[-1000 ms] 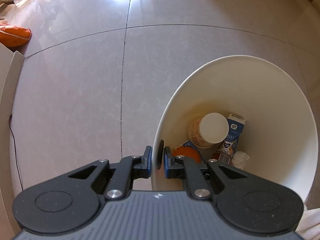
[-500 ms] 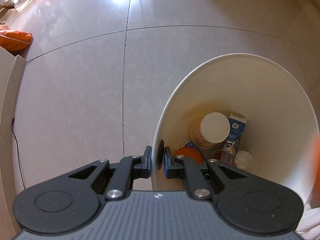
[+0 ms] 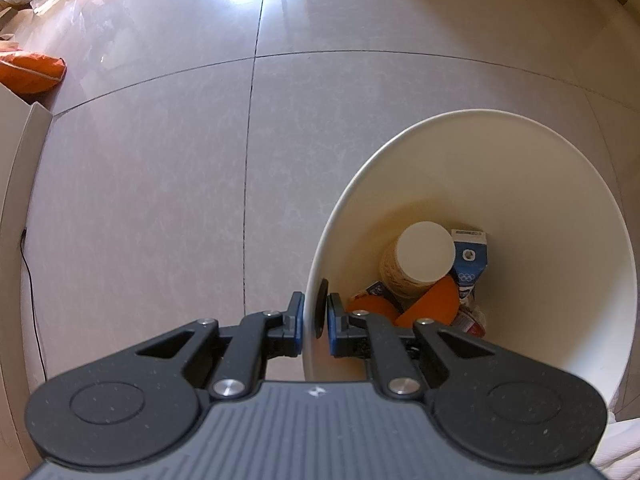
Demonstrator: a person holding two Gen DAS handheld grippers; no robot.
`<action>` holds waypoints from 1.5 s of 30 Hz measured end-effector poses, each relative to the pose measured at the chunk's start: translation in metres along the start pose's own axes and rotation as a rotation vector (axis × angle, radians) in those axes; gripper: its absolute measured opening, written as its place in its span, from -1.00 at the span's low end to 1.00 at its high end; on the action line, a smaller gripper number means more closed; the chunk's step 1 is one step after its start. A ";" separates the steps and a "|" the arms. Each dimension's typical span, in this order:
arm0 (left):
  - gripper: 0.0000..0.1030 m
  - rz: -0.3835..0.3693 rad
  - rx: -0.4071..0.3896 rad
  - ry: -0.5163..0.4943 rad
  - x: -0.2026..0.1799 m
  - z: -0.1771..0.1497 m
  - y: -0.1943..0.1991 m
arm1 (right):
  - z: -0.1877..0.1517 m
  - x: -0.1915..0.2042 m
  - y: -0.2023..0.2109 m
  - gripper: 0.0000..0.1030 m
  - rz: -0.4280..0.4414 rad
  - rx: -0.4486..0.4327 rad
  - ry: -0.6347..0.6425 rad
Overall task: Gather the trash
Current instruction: 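Move the open right gripper down onto the crumpled white paper ball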
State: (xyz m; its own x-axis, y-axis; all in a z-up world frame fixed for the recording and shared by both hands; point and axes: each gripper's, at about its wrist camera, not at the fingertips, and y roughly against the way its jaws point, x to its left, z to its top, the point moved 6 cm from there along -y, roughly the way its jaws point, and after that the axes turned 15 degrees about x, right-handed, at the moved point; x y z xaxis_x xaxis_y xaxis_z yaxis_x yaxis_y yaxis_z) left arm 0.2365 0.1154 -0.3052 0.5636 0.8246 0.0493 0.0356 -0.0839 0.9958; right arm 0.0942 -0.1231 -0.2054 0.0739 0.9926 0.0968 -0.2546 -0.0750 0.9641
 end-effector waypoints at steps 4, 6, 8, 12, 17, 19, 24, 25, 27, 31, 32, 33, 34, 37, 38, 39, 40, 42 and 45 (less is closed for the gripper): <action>-0.81 -0.009 0.005 0.002 0.002 0.001 0.000 | -0.020 -0.058 -0.021 0.98 -0.061 0.010 -0.113; -0.81 -0.014 0.006 0.003 0.004 0.002 0.000 | -0.031 -0.083 -0.037 0.98 -0.085 0.030 -0.166; -0.81 -0.006 0.005 0.000 0.005 0.003 -0.001 | -0.045 -0.110 -0.056 0.98 -0.100 0.050 -0.240; -0.81 -0.003 0.004 0.001 0.004 0.003 -0.002 | -0.073 -0.155 -0.097 0.98 -0.126 0.101 -0.353; -0.81 -0.016 0.007 0.004 0.004 0.003 -0.002 | -0.116 -0.207 -0.147 0.96 -0.145 0.175 -0.517; -0.81 -0.014 0.008 0.003 0.006 0.003 -0.002 | -0.135 -0.225 -0.165 0.94 -0.140 0.203 -0.561; -0.81 -0.023 0.007 0.008 0.007 0.003 -0.003 | -0.166 -0.247 -0.204 0.89 -0.183 0.271 -0.575; -0.81 -0.025 0.006 0.009 0.008 0.003 -0.003 | -0.170 -0.249 -0.213 0.88 -0.181 0.286 -0.578; -0.81 -0.024 0.005 0.012 0.008 0.002 -0.003 | -0.178 -0.257 -0.229 0.86 -0.182 0.308 -0.597; -0.81 -0.025 0.005 0.010 0.008 0.002 -0.003 | -0.189 -0.267 -0.259 0.72 -0.188 0.353 -0.620; -0.81 -0.027 0.007 0.013 0.008 0.002 -0.003 | -0.191 -0.269 -0.264 0.70 -0.190 0.360 -0.619; -0.81 -0.030 0.010 0.016 0.009 0.002 -0.003 | -0.193 -0.270 -0.268 0.70 -0.193 0.367 -0.615; -0.81 -0.031 0.012 0.017 0.009 0.003 -0.003 | -0.194 -0.272 -0.272 0.68 -0.202 0.374 -0.609; -0.81 -0.029 0.013 0.016 0.009 0.004 -0.003 | -0.197 -0.276 -0.282 0.65 -0.206 0.379 -0.605; -0.81 -0.027 0.014 0.015 0.009 0.005 -0.003 | -0.197 -0.276 -0.284 0.65 -0.207 0.378 -0.609; -0.81 -0.027 0.014 0.016 0.009 0.005 -0.003 | -0.197 -0.277 -0.286 0.65 -0.205 0.377 -0.613; -0.81 -0.027 0.014 0.017 0.010 0.005 -0.003 | -0.197 -0.278 -0.289 0.65 -0.200 0.377 -0.616; -0.81 -0.029 0.015 0.018 0.010 0.005 -0.002 | -0.200 -0.280 -0.293 0.62 -0.202 0.379 -0.617; -0.81 -0.029 0.015 0.019 0.010 0.005 -0.002 | -0.202 -0.282 -0.297 0.51 -0.192 0.382 -0.620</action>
State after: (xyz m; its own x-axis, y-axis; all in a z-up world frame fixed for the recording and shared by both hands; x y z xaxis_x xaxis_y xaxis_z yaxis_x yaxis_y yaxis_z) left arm 0.2461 0.1214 -0.3070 0.5466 0.8371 0.0217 0.0644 -0.0679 0.9956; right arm -0.0458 -0.3609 -0.5689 0.6410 0.7644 -0.0694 0.1618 -0.0462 0.9857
